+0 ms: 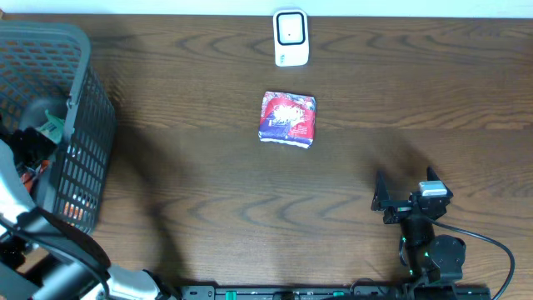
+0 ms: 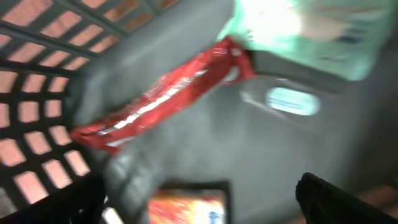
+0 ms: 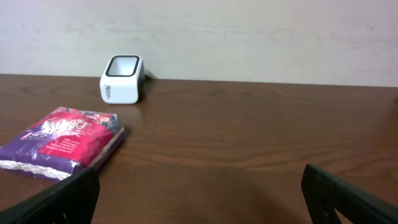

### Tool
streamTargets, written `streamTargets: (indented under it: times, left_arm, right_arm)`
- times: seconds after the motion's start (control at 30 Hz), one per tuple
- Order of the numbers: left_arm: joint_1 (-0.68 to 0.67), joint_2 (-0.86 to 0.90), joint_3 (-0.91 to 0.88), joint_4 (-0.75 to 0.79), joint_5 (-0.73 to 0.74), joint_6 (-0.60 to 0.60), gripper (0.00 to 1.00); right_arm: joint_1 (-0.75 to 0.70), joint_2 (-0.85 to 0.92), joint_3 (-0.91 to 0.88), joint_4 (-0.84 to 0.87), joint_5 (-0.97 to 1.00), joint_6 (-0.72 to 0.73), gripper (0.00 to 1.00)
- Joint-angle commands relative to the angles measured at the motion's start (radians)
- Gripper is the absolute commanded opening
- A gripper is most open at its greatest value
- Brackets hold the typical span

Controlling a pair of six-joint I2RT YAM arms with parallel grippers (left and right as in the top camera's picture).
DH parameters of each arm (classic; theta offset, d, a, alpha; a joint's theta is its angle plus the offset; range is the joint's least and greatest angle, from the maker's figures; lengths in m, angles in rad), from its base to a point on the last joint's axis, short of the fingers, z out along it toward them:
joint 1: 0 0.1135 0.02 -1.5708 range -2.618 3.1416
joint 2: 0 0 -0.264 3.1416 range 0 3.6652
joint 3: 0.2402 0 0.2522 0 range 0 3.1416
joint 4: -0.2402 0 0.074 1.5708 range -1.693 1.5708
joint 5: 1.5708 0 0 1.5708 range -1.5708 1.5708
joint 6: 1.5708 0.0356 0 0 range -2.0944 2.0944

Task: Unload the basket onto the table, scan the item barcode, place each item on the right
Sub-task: 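Reach the left gripper back into the basket and grasp the red snack bar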

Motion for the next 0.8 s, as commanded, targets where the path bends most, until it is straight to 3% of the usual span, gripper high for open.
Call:
streamTargets:
  times: [0.0, 0.2, 0.53, 0.6, 0.7, 0.77]
  left_arm:
    - [0.005, 0.072, 0.001, 0.013, -0.171, 0.064, 0.98]
    - [0.005, 0.178, 0.001, 0.099, -0.173, 0.152, 0.98]
    - [0.005, 0.322, 0.001, 0.227, -0.172, 0.158, 0.99]
    - [0.005, 0.33, 0.001, 0.24, -0.172, 0.158, 0.86]
    - [0.005, 0.333, 0.001, 0.241, -0.171, 0.157, 0.5]
    - [0.005, 0.333, 0.001, 0.232, -0.134, 0.157, 0.41]
  right_arm:
    - [-0.004, -0.005, -0.001, -0.004, 0.005, -0.011, 0.99]
    - [-0.004, -0.005, -0.001, -0.005, 0.005, -0.011, 0.99]
    - [-0.004, -0.005, -0.001, -0.005, 0.005, -0.01, 0.99]
    - [-0.004, -0.005, -0.001, -0.005, 0.005, -0.01, 0.99]
    - [-0.004, -0.005, -0.001, -0.005, 0.005, -0.011, 0.99]
    - [-0.004, -0.005, -0.001, -0.005, 0.005, -0.011, 0.99]
